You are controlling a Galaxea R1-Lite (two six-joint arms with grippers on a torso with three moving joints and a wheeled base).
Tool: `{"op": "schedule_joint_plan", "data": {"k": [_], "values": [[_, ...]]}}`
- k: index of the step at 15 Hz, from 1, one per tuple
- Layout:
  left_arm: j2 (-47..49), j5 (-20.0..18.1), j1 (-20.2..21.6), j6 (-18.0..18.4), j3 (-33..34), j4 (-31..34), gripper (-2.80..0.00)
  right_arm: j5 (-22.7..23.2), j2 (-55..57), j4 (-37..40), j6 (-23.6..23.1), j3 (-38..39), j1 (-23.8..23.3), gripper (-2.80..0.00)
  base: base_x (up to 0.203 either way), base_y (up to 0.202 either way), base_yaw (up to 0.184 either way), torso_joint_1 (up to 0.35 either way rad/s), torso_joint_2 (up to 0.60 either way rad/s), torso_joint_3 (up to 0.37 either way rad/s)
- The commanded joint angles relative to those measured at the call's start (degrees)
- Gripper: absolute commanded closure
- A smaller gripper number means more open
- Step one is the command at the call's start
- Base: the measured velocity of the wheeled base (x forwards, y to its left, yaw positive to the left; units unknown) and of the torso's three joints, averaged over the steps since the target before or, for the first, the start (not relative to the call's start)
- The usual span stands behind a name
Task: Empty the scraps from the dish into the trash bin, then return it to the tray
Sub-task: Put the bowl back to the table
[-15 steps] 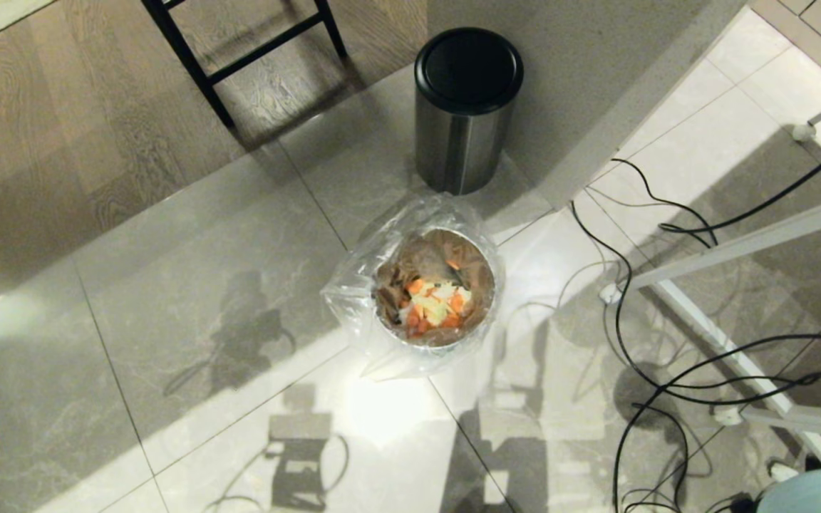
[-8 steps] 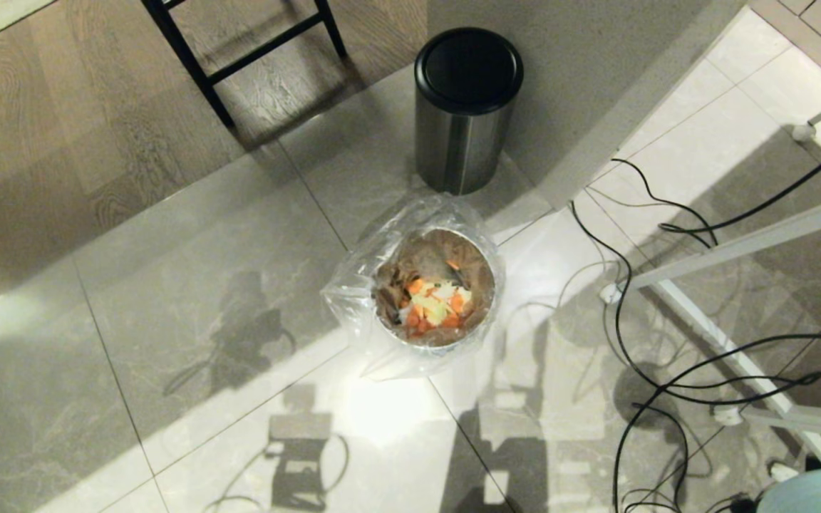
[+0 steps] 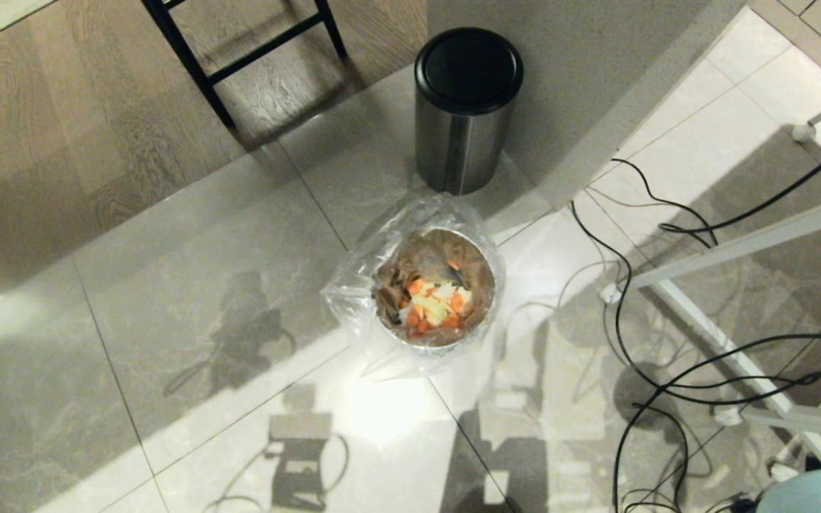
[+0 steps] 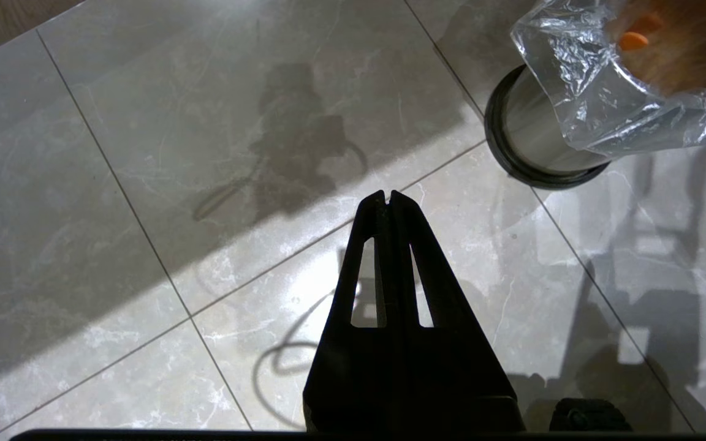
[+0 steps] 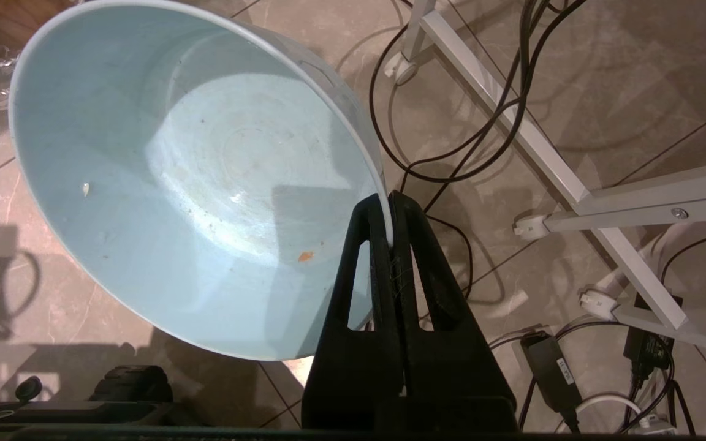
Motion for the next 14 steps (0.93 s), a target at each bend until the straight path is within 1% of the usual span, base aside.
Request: {"op": "schedule_joint_plan", "data": {"k": [1, 4, 6, 14], "values": [[0.05, 0.0, 0.0, -0.03, 0.0, -0.01, 0.0, -0.01, 0.1, 0.01, -0.02, 0.0, 0.01, 0.0, 0.0, 0.0, 0.0, 0.0, 0.0, 0.0], [0.06, 0.0, 0.0, -0.03, 0.0, -0.01, 0.0, -0.01, 0.1, 0.01, -0.02, 0.0, 0.01, 0.0, 0.0, 0.0, 0.0, 0.0, 0.0, 0.0], [0.06, 0.0, 0.0, -0.12, 0.0, -0.01, 0.0, -0.01, 0.1, 0.01, -0.02, 0.0, 0.01, 0.0, 0.0, 0.0, 0.0, 0.002, 0.0, 0.109], [0.06, 0.0, 0.0, -0.12, 0.0, -0.01, 0.0, -0.01, 0.1, 0.01, -0.02, 0.0, 0.01, 0.0, 0.0, 0.0, 0.0, 0.002, 0.0, 0.194]]}}
